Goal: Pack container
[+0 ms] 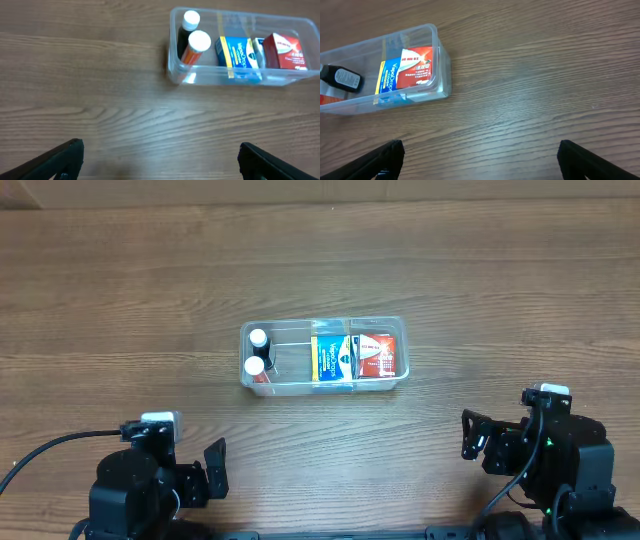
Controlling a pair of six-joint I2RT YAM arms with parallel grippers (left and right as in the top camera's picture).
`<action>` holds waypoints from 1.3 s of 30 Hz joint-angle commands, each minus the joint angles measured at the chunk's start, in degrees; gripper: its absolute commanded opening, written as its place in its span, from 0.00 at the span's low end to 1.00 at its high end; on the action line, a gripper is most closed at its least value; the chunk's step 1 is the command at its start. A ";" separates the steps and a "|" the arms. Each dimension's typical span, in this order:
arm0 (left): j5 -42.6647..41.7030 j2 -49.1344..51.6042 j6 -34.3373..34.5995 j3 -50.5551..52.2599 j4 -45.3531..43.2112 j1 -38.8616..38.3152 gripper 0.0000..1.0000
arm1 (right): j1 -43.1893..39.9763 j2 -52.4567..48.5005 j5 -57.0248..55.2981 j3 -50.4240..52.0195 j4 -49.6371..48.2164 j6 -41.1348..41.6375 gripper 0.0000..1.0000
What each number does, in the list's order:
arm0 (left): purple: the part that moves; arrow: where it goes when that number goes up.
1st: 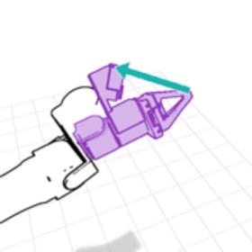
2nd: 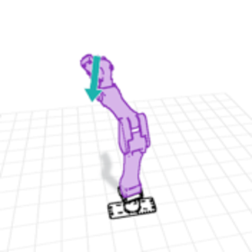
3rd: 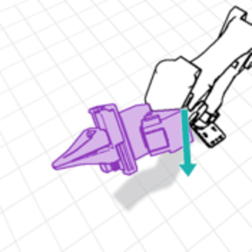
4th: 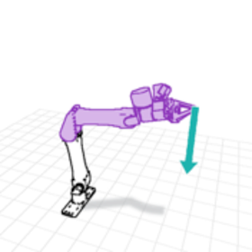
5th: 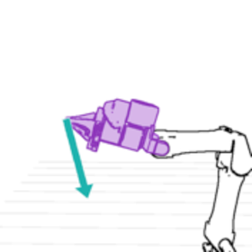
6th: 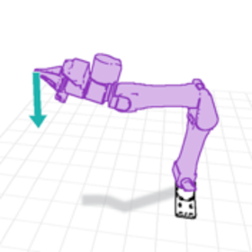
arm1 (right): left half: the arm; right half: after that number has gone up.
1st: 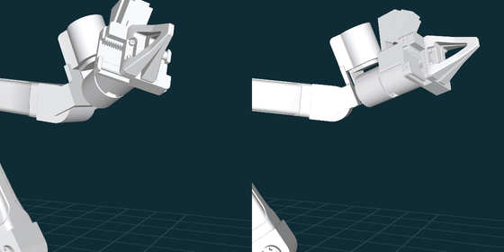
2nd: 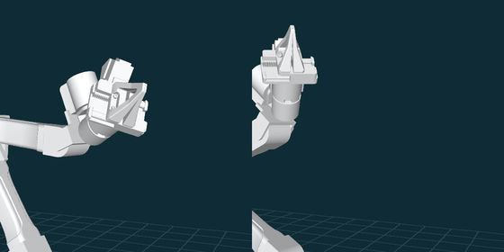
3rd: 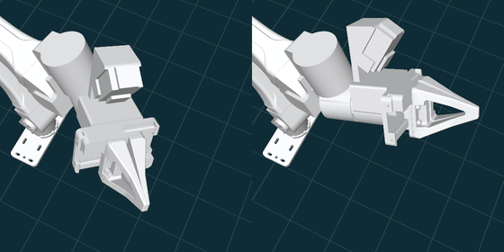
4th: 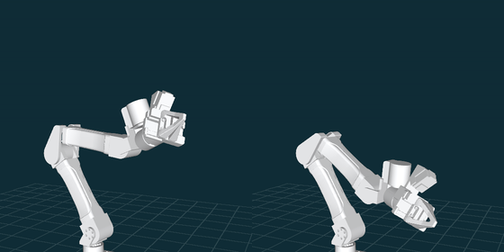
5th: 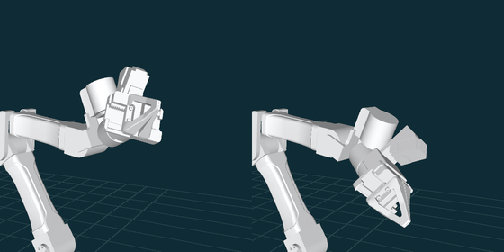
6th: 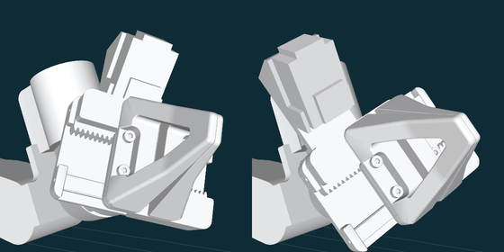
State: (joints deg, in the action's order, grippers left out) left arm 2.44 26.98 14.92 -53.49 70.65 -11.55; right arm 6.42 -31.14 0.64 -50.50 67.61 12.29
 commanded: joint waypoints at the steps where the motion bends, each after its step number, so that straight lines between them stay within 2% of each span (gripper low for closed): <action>1: 0.96 -0.74 0.94 0.63 -0.07 -0.11 1.00 | 0.22 0.22 -0.11 0.09 -0.15 -0.33 1.00; 7: 0.96 -0.74 0.94 0.63 -0.07 -0.11 1.00 | 0.22 4.00 -2.51 1.07 -1.97 -0.46 1.00; 11: 0.96 -0.74 0.94 0.63 -0.07 -0.11 1.00 | 0.22 15.63 -2.03 12.96 -13.35 -3.93 1.00; 15: 0.96 -0.74 0.94 0.63 -0.07 -0.11 1.00 | 0.22 27.63 5.46 27.96 -29.40 -14.56 1.00; 17: 0.96 -0.74 0.94 0.63 -0.07 -0.11 1.00 | 0.22 31.10 5.27 33.79 -37.03 -15.56 1.00; 22: 0.96 -0.74 0.94 0.63 -0.07 -0.11 1.00 | 0.22 30.97 2.97 48.39 -63.78 -15.54 1.00; 39: 0.96 -0.74 0.94 0.63 -0.07 -0.11 1.00 | 0.22 30.97 2.21 50.01 -63.06 -15.54 1.00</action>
State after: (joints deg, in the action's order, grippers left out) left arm 2.46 26.94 15.03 -53.12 70.72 -11.55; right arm 6.42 -0.73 3.55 -1.06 5.04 -3.01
